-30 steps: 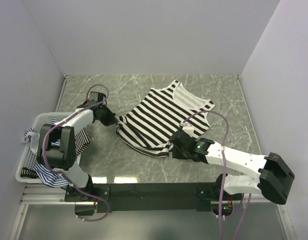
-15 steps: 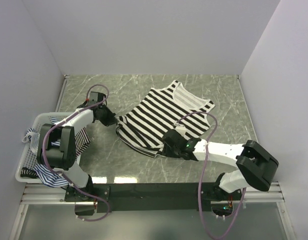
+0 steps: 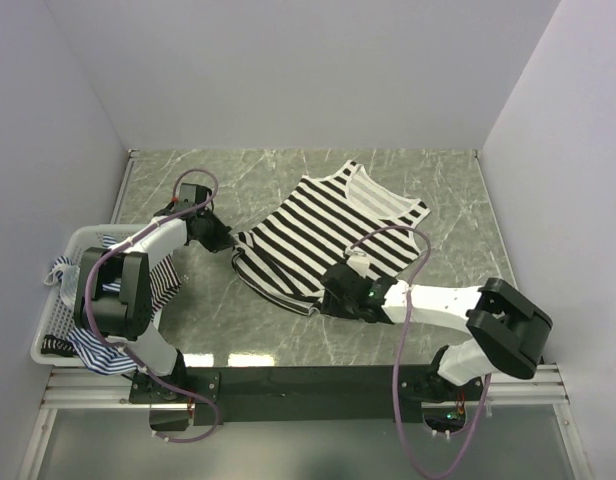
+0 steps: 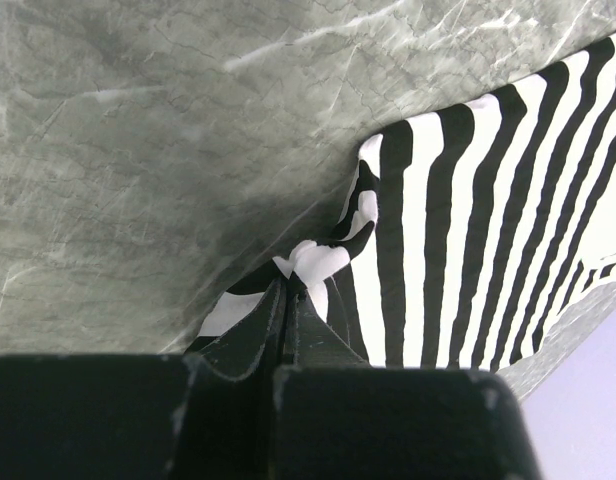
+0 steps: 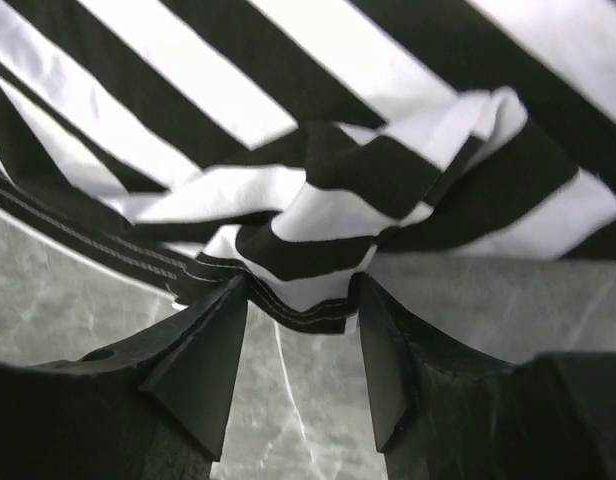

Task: Fold and stack the tank tops
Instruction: Flatten the tank top out

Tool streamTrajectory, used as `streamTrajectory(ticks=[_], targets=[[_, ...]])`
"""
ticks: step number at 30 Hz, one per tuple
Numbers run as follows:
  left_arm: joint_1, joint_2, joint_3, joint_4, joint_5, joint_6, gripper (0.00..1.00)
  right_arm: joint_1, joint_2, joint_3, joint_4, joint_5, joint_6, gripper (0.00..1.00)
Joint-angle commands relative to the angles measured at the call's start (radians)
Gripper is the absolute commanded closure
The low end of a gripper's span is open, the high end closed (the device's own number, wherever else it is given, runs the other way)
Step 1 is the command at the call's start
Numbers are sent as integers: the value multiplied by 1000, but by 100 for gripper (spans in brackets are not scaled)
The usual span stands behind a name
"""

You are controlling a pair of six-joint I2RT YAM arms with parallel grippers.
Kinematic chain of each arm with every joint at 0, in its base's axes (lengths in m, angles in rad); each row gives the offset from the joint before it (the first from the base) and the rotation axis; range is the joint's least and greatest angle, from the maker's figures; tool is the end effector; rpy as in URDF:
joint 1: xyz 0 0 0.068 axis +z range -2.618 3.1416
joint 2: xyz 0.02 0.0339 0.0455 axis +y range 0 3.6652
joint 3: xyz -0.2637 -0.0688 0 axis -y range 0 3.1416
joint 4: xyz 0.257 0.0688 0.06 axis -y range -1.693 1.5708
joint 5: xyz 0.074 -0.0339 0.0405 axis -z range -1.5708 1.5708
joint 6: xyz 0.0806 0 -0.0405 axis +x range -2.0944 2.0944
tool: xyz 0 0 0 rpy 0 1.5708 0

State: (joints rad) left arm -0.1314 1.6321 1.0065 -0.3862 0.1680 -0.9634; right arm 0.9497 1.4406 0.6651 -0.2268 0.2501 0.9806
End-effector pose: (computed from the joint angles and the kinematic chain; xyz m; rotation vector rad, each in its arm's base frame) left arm 0.3561 -0.0607 0.1447 -1.0268 2.4849 -0.5948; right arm 0.1868 0.2268 0.1097 0.1348 2.5821 0.4357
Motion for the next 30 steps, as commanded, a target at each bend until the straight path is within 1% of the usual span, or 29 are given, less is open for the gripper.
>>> streamTrajectory(ticks=[1,8,11,13,16,21,25,30], targets=[[4,-15,18,10,-5,5,99,29,-83,-44,-91,34,53,43],[4,-20,9,20,2,0,99,43,-255,-96,-198,86,112,41],[6,-23,7,21,5,-1,99,44,-295,-102,-220,115,128,41],[4,-25,7,20,8,-1,99,43,-290,-102,-223,121,133,42],[4,-29,6,20,7,0,99,43,-240,-93,-221,129,135,44],[4,-34,0,17,8,0,99,44,-166,-113,-160,110,142,48],[4,-35,-3,18,10,3,99,46,-135,-122,-129,107,150,48],[4,-41,-9,20,11,3,99,46,-109,-111,-129,110,147,50]])
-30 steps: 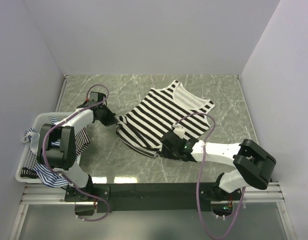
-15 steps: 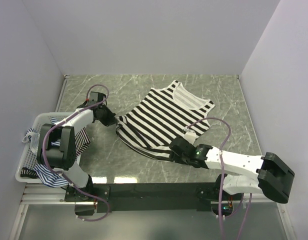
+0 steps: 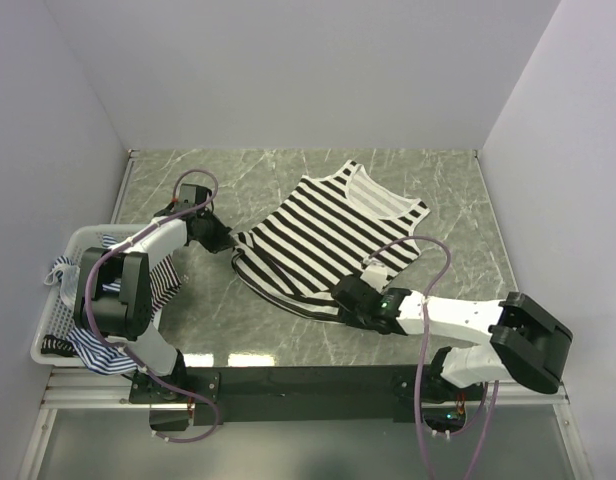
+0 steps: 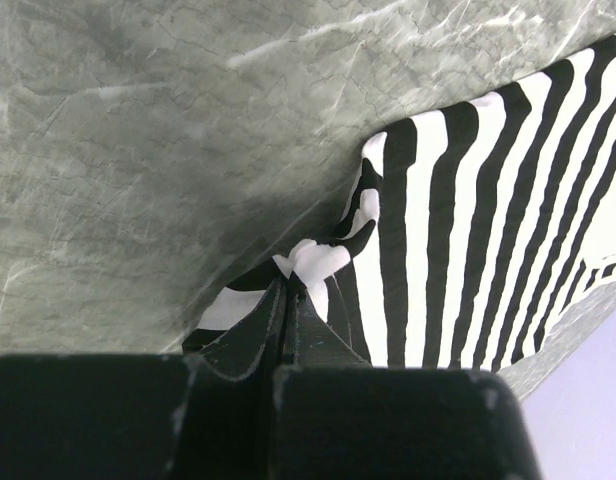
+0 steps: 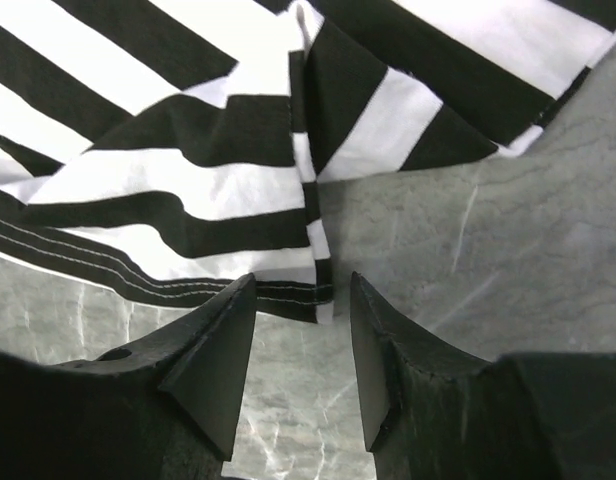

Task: Fold and stack the tank tops
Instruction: Flatten the tank top out

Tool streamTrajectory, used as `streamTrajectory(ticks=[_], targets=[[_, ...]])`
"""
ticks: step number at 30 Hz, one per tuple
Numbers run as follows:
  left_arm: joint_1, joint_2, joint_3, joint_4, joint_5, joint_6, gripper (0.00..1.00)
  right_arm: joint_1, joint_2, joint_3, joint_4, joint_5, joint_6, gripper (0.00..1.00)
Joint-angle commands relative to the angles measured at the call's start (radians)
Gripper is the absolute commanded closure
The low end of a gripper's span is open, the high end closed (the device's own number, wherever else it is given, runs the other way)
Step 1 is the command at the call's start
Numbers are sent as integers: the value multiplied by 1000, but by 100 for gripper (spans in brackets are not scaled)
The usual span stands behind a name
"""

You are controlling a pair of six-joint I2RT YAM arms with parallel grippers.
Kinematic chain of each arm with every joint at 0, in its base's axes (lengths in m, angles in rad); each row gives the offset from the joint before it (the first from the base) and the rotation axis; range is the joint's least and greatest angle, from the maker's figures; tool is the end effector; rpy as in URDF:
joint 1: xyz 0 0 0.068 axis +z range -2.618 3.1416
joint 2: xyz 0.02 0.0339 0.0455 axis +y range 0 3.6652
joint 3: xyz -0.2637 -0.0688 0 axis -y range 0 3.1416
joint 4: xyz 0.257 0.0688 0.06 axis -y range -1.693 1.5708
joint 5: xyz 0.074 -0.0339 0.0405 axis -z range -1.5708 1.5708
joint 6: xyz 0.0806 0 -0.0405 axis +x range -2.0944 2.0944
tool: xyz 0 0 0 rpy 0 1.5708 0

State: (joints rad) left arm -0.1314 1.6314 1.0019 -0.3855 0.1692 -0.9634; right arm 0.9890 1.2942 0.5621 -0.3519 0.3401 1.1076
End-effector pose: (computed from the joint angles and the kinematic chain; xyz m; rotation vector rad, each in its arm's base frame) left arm 0.3551 -0.0606 0.1436 -1.0280 2.4881 -0.5945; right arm 0.1595 0.1936 0.1075 0.2637 2.5787 0.3354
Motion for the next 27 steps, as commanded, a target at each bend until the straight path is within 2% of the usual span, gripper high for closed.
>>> streamTrajectory(ticks=[1,5,7,13,16,27], targets=[[4,-42,-6,17,10,5,99,7,48,-7,-9,20,17,51],[4,-47,-17,22,13,2,99,26,65,-2,-33,22,32,57],[4,-50,-20,22,12,3,99,45,63,-5,-53,23,49,63],[4,-65,-45,20,12,14,99,102,4,-37,-97,13,113,92],[4,-74,-63,25,18,18,99,128,-57,-47,-153,17,149,100],[4,-131,-140,39,67,51,99,142,-439,4,-439,86,215,100]])
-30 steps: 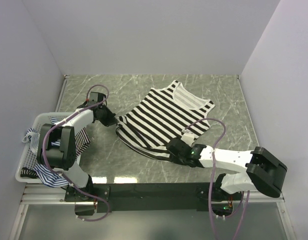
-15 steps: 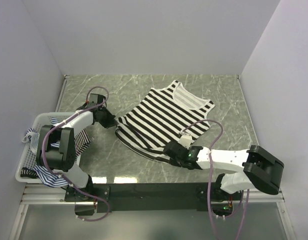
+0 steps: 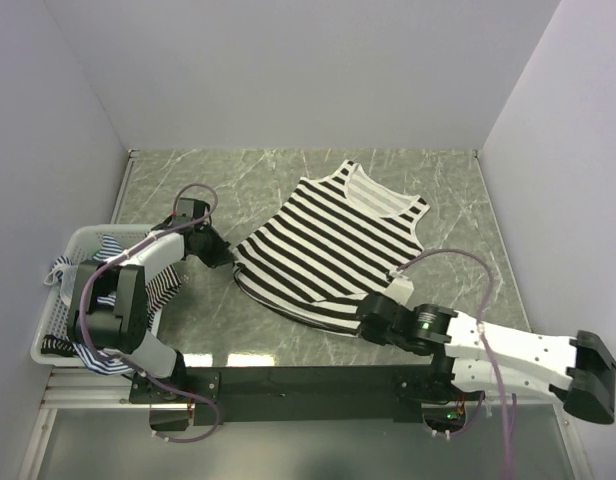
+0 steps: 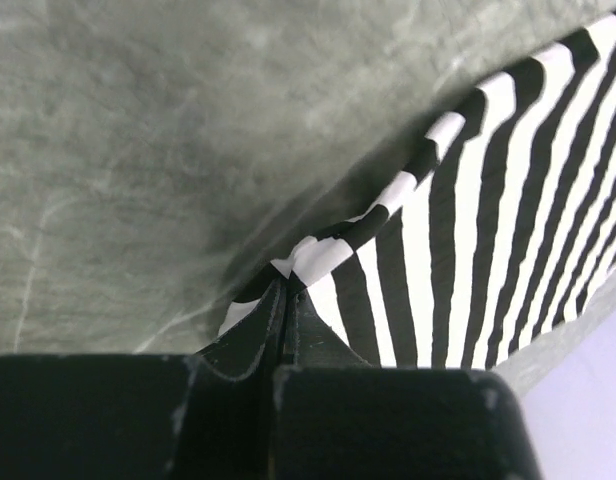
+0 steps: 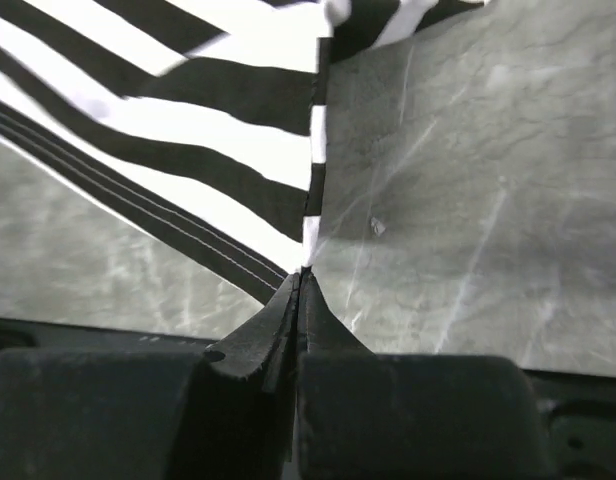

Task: Fold and stack the tank tops
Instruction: Flatten the tank top out

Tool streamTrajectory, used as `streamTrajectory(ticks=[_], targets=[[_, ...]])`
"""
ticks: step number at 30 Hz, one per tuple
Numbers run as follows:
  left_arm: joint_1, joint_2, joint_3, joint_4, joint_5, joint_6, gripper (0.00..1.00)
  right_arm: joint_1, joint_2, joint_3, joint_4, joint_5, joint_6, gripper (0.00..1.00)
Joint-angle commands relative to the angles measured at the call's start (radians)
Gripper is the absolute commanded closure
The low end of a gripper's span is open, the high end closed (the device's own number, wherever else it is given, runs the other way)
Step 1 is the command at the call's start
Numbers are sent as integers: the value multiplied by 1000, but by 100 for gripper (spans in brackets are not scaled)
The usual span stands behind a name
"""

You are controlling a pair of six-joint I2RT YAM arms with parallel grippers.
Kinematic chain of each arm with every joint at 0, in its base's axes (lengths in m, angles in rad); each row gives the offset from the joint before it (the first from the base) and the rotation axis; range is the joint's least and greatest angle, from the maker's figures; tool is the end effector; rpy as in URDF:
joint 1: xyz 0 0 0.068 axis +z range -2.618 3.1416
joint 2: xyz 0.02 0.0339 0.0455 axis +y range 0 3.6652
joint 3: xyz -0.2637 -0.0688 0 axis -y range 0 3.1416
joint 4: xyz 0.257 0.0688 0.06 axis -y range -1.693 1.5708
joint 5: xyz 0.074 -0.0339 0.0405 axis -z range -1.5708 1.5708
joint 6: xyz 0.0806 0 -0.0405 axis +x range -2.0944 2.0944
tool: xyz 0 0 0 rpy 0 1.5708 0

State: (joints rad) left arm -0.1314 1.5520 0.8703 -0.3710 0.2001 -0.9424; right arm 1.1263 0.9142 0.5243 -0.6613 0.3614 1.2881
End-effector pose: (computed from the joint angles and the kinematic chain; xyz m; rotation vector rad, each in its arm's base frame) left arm 0.3232 -0.0589 0.1289 -1.0114 2.5403 -0.6063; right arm 0.1090 0.1626 0.1505 0.3341 2.5669 0.4743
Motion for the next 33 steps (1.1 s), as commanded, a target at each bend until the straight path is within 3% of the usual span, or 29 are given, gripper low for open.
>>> streamTrajectory(ticks=[1,6,8,11,13,18,21,24,25,27,28,31,33], targets=[[4,-55,-7,23,63,34,99,4,-96,69,-141,76,33,100],[4,-119,21,18,131,56,99,-40,-130,219,-221,151,-56,100],[4,-144,53,29,156,54,99,-159,-130,292,-187,128,-143,100],[6,-161,123,75,199,2,99,-376,-107,397,-71,50,-416,100],[4,-130,180,110,220,-41,99,-491,-16,541,-35,-8,-511,100],[9,30,479,253,242,-209,99,-772,291,879,44,-165,-735,100],[9,188,750,285,243,-266,99,-912,485,1121,87,-279,-782,100],[13,390,1080,336,265,-303,99,-997,694,1405,109,-352,-792,100],[18,448,1280,324,265,-317,99,-1008,748,1580,98,-358,-794,100],[35,613,1463,349,271,-347,99,-1014,907,1763,80,-384,-816,100],[42,663,1601,416,277,-402,99,-1026,961,1953,80,-406,-817,100],[81,760,1638,606,285,-531,99,-1066,1071,2100,173,-458,-782,100],[108,761,1622,708,274,-541,99,-1074,1028,1969,334,-486,-760,100]])
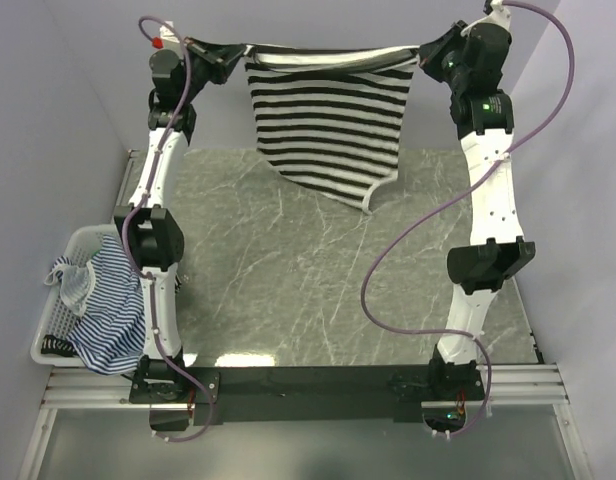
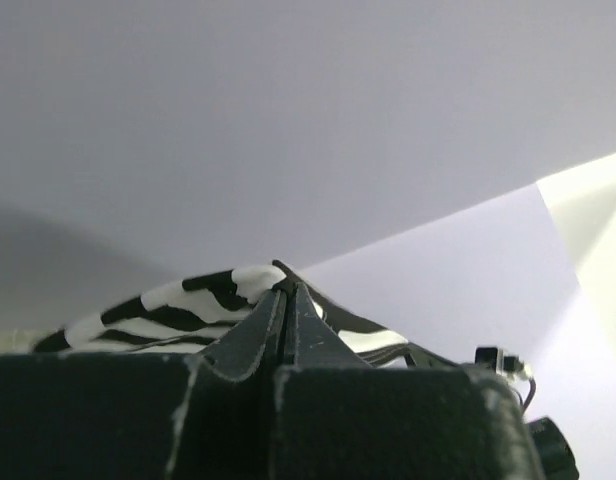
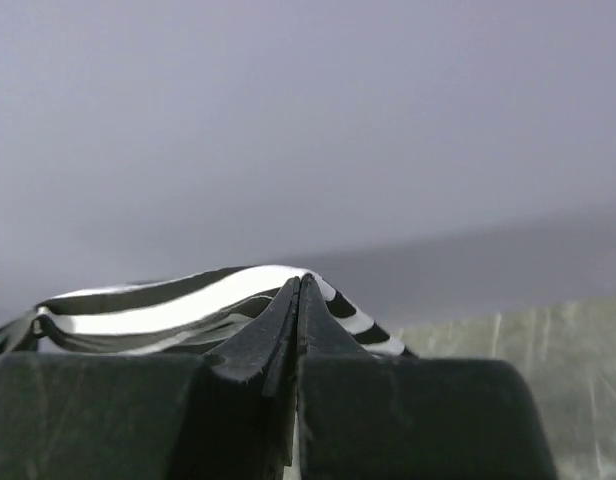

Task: Fold and stack the tank tops
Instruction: Flatten the tank top out

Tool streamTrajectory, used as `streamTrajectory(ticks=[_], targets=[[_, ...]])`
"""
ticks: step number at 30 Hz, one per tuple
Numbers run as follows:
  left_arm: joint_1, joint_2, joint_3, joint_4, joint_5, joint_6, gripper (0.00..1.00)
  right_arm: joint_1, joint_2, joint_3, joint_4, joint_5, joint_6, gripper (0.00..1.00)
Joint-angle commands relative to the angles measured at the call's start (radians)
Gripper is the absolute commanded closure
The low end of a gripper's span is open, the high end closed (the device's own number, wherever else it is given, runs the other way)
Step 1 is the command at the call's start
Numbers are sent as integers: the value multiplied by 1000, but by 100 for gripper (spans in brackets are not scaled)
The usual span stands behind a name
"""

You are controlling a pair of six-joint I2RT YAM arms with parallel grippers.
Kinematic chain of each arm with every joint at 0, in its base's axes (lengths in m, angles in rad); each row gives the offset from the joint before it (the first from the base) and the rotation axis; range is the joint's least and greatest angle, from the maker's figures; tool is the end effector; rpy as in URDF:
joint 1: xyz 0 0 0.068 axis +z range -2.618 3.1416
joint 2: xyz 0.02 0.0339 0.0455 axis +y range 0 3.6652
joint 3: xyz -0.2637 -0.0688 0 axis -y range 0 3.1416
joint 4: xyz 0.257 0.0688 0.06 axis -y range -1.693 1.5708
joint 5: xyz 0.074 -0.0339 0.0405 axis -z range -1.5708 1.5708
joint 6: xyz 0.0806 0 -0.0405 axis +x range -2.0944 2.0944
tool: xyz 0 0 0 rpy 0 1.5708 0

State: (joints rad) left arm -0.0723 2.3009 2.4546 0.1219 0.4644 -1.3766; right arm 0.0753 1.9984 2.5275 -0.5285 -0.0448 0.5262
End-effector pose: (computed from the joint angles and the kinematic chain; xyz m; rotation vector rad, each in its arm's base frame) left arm 0.5771 -0.0780 0.4484 -0.5113 1.4044 -1.5024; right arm 0.4738 0.0394 0.5351 0.3212 1.5601 0.5061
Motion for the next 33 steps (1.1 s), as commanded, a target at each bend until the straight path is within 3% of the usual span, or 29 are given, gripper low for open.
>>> streamTrajectory(ticks=[1,12,16,19,26,33], targets=[[55,8,35,220,10,-72,99,-22,-76,-77,244,-70,-6,100],[65,-208,-293,338,102,7,99,-12,-317,-510,435,-49,-31,100],[57,-268,-391,361,108,2,99,-12,-378,-593,436,-43,-19,100],[55,-268,-338,311,106,16,99,-12,-375,-550,392,-36,-26,100],[32,-305,-350,430,51,85,99,-11,-408,-590,515,-12,-58,100],[29,-117,-71,523,-1,136,99,-9,-233,-370,594,-17,-74,100]])
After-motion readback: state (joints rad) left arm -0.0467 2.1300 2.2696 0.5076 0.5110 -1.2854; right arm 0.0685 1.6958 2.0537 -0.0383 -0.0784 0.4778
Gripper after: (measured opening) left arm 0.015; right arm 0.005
